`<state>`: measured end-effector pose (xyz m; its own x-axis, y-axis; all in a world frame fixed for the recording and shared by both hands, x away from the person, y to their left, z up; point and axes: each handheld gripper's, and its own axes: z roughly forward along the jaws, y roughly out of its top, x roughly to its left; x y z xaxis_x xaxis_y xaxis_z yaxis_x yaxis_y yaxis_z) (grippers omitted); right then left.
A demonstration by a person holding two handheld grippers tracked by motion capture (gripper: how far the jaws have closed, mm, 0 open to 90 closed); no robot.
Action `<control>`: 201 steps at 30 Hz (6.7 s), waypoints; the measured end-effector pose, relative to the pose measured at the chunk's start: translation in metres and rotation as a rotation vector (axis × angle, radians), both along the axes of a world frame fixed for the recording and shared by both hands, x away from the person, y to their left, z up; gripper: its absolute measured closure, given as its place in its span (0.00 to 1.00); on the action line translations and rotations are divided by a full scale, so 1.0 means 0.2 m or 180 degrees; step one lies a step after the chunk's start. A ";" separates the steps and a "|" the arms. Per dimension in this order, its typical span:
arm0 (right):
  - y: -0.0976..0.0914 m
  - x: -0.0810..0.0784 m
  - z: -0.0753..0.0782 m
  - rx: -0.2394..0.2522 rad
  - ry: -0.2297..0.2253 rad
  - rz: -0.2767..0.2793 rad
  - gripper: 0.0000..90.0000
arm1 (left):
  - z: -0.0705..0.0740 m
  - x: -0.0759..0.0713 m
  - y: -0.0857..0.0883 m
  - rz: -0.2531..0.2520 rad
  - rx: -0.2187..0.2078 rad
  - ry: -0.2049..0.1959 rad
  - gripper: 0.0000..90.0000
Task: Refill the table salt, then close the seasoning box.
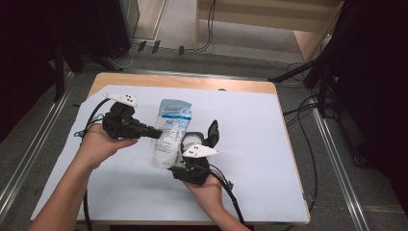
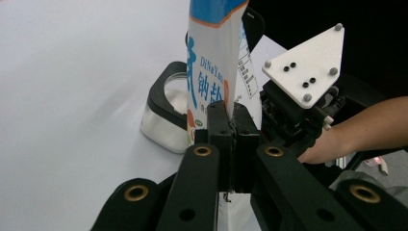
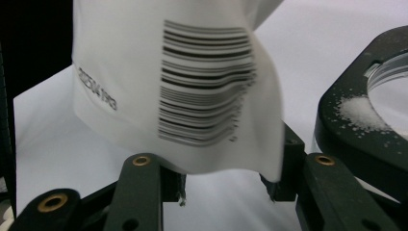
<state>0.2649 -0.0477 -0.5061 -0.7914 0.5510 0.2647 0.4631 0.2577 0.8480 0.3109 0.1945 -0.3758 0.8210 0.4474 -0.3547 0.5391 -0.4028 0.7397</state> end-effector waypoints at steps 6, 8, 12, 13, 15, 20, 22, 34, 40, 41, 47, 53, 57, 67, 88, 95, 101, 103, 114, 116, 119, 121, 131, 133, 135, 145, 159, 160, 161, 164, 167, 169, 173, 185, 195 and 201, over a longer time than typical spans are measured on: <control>-0.02 0.00 0.02 0.0019 -0.0001 0.0053 0.66 | 0.01 -0.01 0.02 0.0062 -0.0123 -0.0072 1.00; -0.02 0.00 0.02 -0.0015 0.0017 0.0118 0.66 | 0.02 -0.01 0.03 0.0078 -0.0131 -0.0110 1.00; -0.03 -0.01 0.03 -0.0033 0.0047 0.0202 0.66 | 0.02 -0.02 0.06 0.0205 -0.0079 -0.0174 1.00; -0.04 -0.01 0.03 -0.0018 0.0067 0.0224 0.66 | 0.02 -0.02 0.07 0.0224 -0.0061 -0.0194 1.00; -0.05 -0.01 0.04 -0.0009 0.0130 0.0252 0.66 | 0.02 -0.01 0.09 0.0310 -0.0033 -0.0229 1.00; -0.11 -0.01 0.08 -0.0021 0.0149 0.0317 0.66 | 0.00 0.01 0.15 0.0486 -0.0029 -0.0271 1.00; -0.14 -0.01 0.09 -0.0023 0.0146 0.0317 0.67 | -0.02 0.02 0.16 0.0585 0.0010 -0.0295 1.00; -0.31 -0.01 0.10 -0.0153 0.0174 0.0331 0.68 | -0.08 0.07 0.21 0.0845 0.0058 -0.0274 1.00; -0.38 0.00 0.12 -0.0169 0.0135 0.0276 0.69 | -0.11 0.11 0.24 0.1001 -0.0019 -0.0252 1.00; -0.40 0.01 0.13 -0.0160 0.0136 0.0246 0.70 | -0.12 0.12 0.24 0.1033 -0.0038 -0.0250 1.00; -0.48 0.02 0.12 -0.0195 0.0159 0.0176 0.71 | -0.15 0.16 0.25 0.1140 0.0000 -0.0279 1.00; -0.50 0.02 0.12 -0.0177 0.0164 0.0105 0.71 | -0.17 0.20 0.26 0.1207 0.0017 -0.0293 1.00; -0.53 0.02 0.12 -0.0152 0.0138 0.0065 0.71 | -0.18 0.24 0.26 0.1259 0.0035 -0.0306 1.00; -0.64 0.04 0.11 -0.0110 0.0225 -0.0218 0.71 | -0.28 0.35 0.31 0.1460 0.0113 -0.0416 1.00; -0.73 0.10 0.09 -0.0132 0.0212 -0.0485 0.72 | -0.37 0.25 0.37 0.1409 0.0065 -0.0268 1.00; -0.73 0.13 0.09 -0.0175 0.0200 -0.0498 0.73 | -0.40 0.22 0.40 0.1385 -0.0013 -0.0233 0.99; -0.72 0.14 0.10 -0.0201 0.0148 -0.0549 0.75 | -0.41 0.19 0.42 0.1415 -0.0053 -0.0197 0.97; -0.72 0.14 0.10 -0.0191 0.0146 -0.0581 0.77 | -0.41 0.19 0.42 0.1453 -0.0064 -0.0221 0.95; -0.72 0.17 0.09 -0.0141 0.0215 -0.0621 0.77 | -0.41 0.19 0.40 0.1452 -0.0038 -0.0236 0.86; -0.72 0.17 0.09 -0.0161 0.0204 -0.0623 0.78 | -0.41 0.19 0.40 0.1452 -0.0036 -0.0248 0.84; -0.72 0.18 0.09 -0.0170 0.0214 -0.0627 0.78 | -0.41 0.19 0.39 0.1448 -0.0040 -0.0245 0.81; -0.72 0.18 0.09 -0.0167 0.0218 -0.0621 0.78 | -0.41 0.19 0.39 0.1445 -0.0035 -0.0258 0.79; -0.72 0.18 0.09 -0.0174 0.0237 -0.0620 0.78 | -0.39 0.18 0.38 0.1415 -0.0035 -0.0308 0.67; -0.72 0.18 0.09 -0.0182 0.0226 -0.0628 0.78 | -0.39 0.18 0.37 0.1375 0.0001 -0.0306 0.65; -0.72 0.19 0.09 -0.0177 0.0224 -0.0631 0.79 | -0.39 0.18 0.37 0.1368 0.0018 -0.0294 0.63; -0.72 0.21 0.12 -0.0090 0.0258 -0.0620 0.96 | -0.37 0.14 0.36 0.1306 0.0120 -0.0278 0.49; -0.69 0.26 0.18 -0.0019 0.0242 -0.0562 1.00 | -0.40 0.06 0.41 0.1362 0.0134 -0.0269 0.48; -0.69 0.26 0.19 -0.0021 0.0248 -0.0552 1.00 | -0.40 0.06 0.42 0.1367 0.0138 -0.0254 0.47; -0.68 0.27 0.19 -0.0026 0.0241 -0.0547 1.00 | -0.40 0.05 0.42 0.1375 0.0148 -0.0269 0.47; -0.67 0.28 0.22 -0.0008 0.0214 -0.0509 1.00 | -0.41 0.03 0.42 0.1368 0.0175 -0.0293 0.47; -0.66 0.29 0.25 0.0009 0.0192 -0.0493 1.00 | -0.42 0.01 0.42 0.1361 0.0171 -0.0313 0.47; -0.65 0.31 0.27 0.0031 0.0194 -0.0472 1.00 | -0.42 -0.01 0.42 0.1363 0.0169 -0.0306 0.47; -0.64 0.33 0.30 0.0052 0.0195 -0.0430 1.00 | -0.46 -0.04 0.41 0.1349 0.0225 -0.0286 0.47; -0.60 0.36 0.33 0.0041 0.0250 -0.0390 1.00 | -0.51 -0.08 0.42 0.1379 0.0222 -0.0256 0.48; -0.54 0.37 0.32 0.0021 0.0282 -0.0315 1.00 | -0.52 -0.07 0.42 0.1382 0.0230 -0.0250 0.47; -0.51 0.37 0.32 0.0009 0.0273 -0.0272 1.00 | -0.52 -0.07 0.43 0.1399 0.0223 -0.0245 0.47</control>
